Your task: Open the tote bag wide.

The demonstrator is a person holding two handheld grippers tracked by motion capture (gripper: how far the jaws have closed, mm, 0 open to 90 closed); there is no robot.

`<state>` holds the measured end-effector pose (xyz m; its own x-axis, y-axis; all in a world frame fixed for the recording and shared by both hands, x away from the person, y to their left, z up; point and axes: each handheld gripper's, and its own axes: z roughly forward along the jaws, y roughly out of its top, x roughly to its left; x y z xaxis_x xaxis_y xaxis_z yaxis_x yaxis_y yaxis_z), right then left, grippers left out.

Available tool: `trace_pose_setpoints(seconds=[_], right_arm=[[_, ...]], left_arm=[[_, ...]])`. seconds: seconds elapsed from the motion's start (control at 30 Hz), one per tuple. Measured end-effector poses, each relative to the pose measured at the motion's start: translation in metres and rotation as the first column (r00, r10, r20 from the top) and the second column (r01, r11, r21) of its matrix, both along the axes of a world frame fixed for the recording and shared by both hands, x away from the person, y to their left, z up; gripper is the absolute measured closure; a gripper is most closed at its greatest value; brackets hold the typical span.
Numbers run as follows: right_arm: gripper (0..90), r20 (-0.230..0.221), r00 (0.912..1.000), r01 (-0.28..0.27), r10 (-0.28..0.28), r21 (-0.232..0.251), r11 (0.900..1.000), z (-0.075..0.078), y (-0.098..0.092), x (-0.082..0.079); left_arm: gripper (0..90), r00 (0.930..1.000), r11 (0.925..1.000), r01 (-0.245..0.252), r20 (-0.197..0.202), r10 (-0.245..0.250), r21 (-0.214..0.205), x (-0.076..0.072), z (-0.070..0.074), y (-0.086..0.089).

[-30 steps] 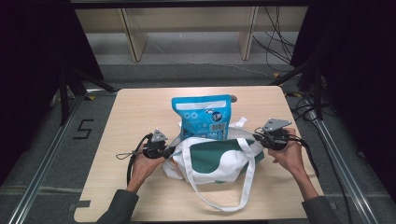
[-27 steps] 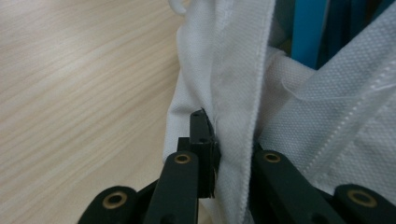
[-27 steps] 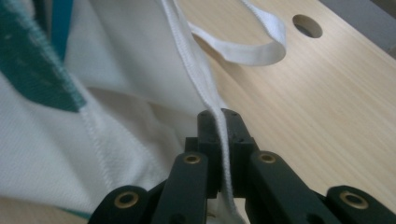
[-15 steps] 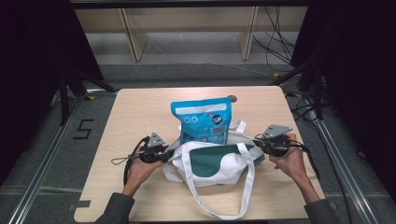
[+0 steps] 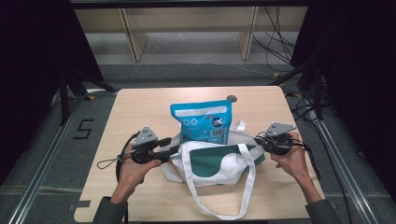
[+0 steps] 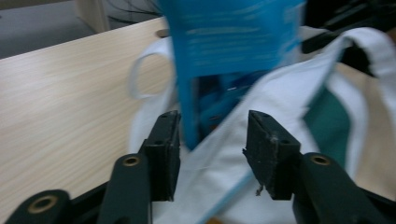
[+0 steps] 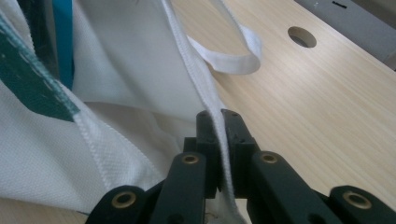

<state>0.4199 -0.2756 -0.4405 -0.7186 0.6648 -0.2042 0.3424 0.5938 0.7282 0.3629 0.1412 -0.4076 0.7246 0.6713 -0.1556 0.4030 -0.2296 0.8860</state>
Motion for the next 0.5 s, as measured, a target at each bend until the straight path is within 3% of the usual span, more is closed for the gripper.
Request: trace_pose_setpoints(seconds=[0.07,0.17,0.23,0.27,0.37,0.5], right_arm=[[86.5,0.002,1.0000,0.007,-0.007,0.003,1.0000,0.001,0.000,0.000],[86.3,-0.012,0.9998,0.015,-0.015,0.009,0.9998,0.001,0.000,-0.001],[86.2,0.000,1.0000,0.003,-0.003,0.004,1.0000,0.001,0.000,0.000],[86.0,0.012,0.9999,-0.005,0.005,-0.002,1.0000,0.002,0.000,0.000],[86.1,-0.011,0.9998,0.019,-0.019,0.013,0.9997,0.002,0.000,-0.002],[85.6,0.007,1.0000,-0.001,0.001,0.006,1.0000,0.002,0.000,0.000]], left_arm=[[47.4,0.9994,0.9994,0.035,-0.005,-0.035,0.003,-0.002,0.002,-0.010],[38.7,0.9995,0.9990,0.031,-0.002,-0.031,0.033,0.001,-0.001,-0.019],[39.1,0.9993,0.9989,0.023,-0.030,-0.021,0.041,0.006,-0.007,-0.025],[42.9,0.9994,0.9986,0.019,-0.030,-0.018,0.049,0.007,-0.012,-0.027],[53.1,0.9994,0.9983,0.021,-0.029,-0.020,0.055,0.005,-0.014,-0.026],[64.4,0.9993,0.9919,0.025,0.025,-0.028,0.125,0.001,-0.018,-0.028]])
